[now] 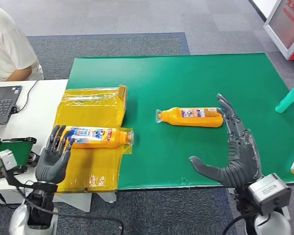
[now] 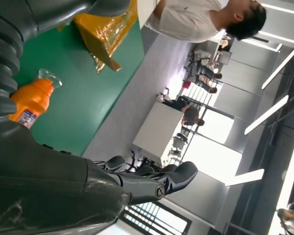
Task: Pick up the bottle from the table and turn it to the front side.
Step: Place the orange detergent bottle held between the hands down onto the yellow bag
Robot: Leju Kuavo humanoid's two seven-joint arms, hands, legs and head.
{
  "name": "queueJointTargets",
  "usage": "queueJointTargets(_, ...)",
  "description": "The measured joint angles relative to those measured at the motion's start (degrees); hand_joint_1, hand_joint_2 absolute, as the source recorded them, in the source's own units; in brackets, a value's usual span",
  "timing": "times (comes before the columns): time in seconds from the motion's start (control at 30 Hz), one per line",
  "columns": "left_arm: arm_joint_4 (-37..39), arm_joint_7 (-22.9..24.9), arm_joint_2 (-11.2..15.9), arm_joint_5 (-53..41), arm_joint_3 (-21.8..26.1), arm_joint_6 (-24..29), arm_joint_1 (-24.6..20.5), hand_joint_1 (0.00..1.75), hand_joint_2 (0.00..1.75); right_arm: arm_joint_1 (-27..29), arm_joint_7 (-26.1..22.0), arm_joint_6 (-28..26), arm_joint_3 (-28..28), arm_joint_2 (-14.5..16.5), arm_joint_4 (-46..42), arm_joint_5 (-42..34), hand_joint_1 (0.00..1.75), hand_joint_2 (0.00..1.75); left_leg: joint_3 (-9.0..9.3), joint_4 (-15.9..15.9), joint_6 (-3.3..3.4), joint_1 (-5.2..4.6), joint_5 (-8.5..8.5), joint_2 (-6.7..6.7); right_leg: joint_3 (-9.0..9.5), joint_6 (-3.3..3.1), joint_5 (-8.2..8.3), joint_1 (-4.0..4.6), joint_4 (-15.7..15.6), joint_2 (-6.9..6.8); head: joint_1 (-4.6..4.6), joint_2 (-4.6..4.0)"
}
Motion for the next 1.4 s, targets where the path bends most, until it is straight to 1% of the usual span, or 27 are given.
queueJointTargets(0.1,-2.7,0.4,1.1,2.2,0.7,-0.4,2.9,0.00,1.75,0.5,-0.4,0.0,-0.2,-1.2,1.6,-0.4,0.00,1.75,-0.01,0.0,0.02,0.00,-0.03,-0.01,0.00,0.01,-0.03,0.00,0.0,-0.02,0.00,0.00)
queueJointTargets(0.23,-6.1,0.0,2.9,2.6,1.2,-1.3,5.8,0.00,1.75,0.9,0.7,-0.7,-0.5,-2.4,2.5,0.1,0.00,1.75,0.00,0.0,0.00,0.01,-0.05,0.00,0.03,0.00,-0.04,0.01,0.0,-0.01,0.00,-0.01)
queueJointTargets(0.3,-9.4,-0.5,4.2,1.7,2.6,-3.2,8.7,0.00,1.75,1.8,1.1,-1.7,-1.6,-3.2,2.5,0.2,0.00,1.75,0.02,0.0,-0.01,0.01,-0.07,0.00,0.03,-0.01,-0.05,0.01,0.0,0.00,-0.01,-0.01)
queueJointTargets(0.37,-13.1,-0.3,4.5,0.4,6.0,-7.4,11.6,0.00,1.75,2.9,0.7,-2.5,-3.7,-3.9,1.8,-0.2,0.00,1.75,0.01,0.0,0.00,0.01,-0.10,0.00,0.03,0.03,-0.09,0.00,0.0,-0.01,0.01,0.00)
queueJointTargets(0.43,-15.9,0.4,3.6,-0.3,11.1,-12.2,13.0,0.00,1.75,3.7,0.2,-2.6,-6.1,-4.2,0.6,-0.7,0.00,1.75,0.01,0.0,0.03,0.00,-0.13,0.00,0.03,0.07,-0.13,0.00,0.0,-0.01,0.01,0.00)
queueJointTargets(0.47,-17.0,0.5,2.6,-1.1,14.1,-14.0,13.1,0.00,1.75,3.8,0.2,-2.5,-7.2,-4.3,0.0,-0.7,0.00,1.75,0.02,0.0,0.03,0.00,-0.15,0.00,0.04,0.07,-0.13,0.00,0.0,-0.01,0.00,0.00)
queueJointTargets(0.53,-19.2,-0.1,0.4,-4.2,19.8,-15.4,12.7,0.00,1.75,4.0,0.8,-2.0,-8.7,-4.2,-1.3,-0.2,0.00,1.75,0.03,0.0,0.02,0.00,-0.17,0.00,0.04,0.07,-0.14,0.00,0.0,-0.01,0.00,0.00)
queueJointTargets(0.57,-20.3,-0.7,-0.7,-6.2,22.3,-15.2,12.5,0.00,1.75,4.2,1.4,-1.8,-9.1,-4.0,-2.0,0.3,0.00,1.75,0.04,0.0,0.01,0.00,-0.18,0.00,0.05,0.07,-0.14,0.00,0.0,-0.01,0.00,0.00)
queueJointTargets(0.63,-22.4,-2.1,-2.2,-10.3,25.5,-13.6,12.4,0.00,1.75,4.8,2.4,-1.3,-9.5,-3.6,-2.9,1.1,0.00,1.75,0.06,0.0,-0.01,0.01,-0.18,-0.01,0.05,0.06,-0.13,0.00,0.0,-0.01,-0.01,0.00)
queueJointTargets(0.7,-24.8,-3.2,-3.3,-13.3,26.8,-11.0,12.9,0.00,1.75,5.9,2.9,-1.1,-9.9,-3.1,-3.6,1.7,0.00,1.75,0.07,0.0,-0.01,0.01,-0.17,-0.01,0.07,0.06,-0.13,0.00,0.0,-0.02,-0.01,-0.01)
queueJointTargets(0.83,-29.0,-4.0,-4.8,-16.9,26.7,-6.1,14.7,0.00,1.75,8.5,2.4,-0.7,-11.3,-2.3,-4.7,1.3,0.00,1.75,0.08,0.0,-0.01,0.01,-0.19,-0.01,0.07,0.07,-0.15,0.00,0.0,-0.01,0.00,-0.01)
queueJointTargets(1.03,-33.0,-4.7,-6.1,-24.1,23.8,-0.6,17.1,0.00,1.75,11.3,1.4,1.6,-14.8,-0.8,-5.5,-0.5,0.00,1.75,0.09,0.0,-0.01,0.00,-0.25,-0.01,0.07,0.07,-0.16,-0.01,0.0,-0.01,-0.01,-0.01)
queueJointTargets(1.23,-34.7,-6.2,-6.6,-31.6,18.7,5.0,18.0,0.00,1.75,12.8,0.5,3.6,-18.6,0.2,-5.5,-1.5,0.00,1.75,0.13,0.0,-0.02,0.00,-0.24,-0.01,0.10,0.07,-0.15,-0.01,0.0,-0.01,-0.01,0.00)
queueJointTargets(1.4,-34.6,-8.0,-6.8,-36.2,14.3,7.8,16.9,0.00,1.75,12.5,0.2,5.4,-22.4,1.0,-5.2,-1.8,0.00,1.75,0.13,0.0,-0.02,0.00,-0.24,-0.01,0.13,0.08,-0.13,-0.02,0.0,-0.01,0.01,0.00)
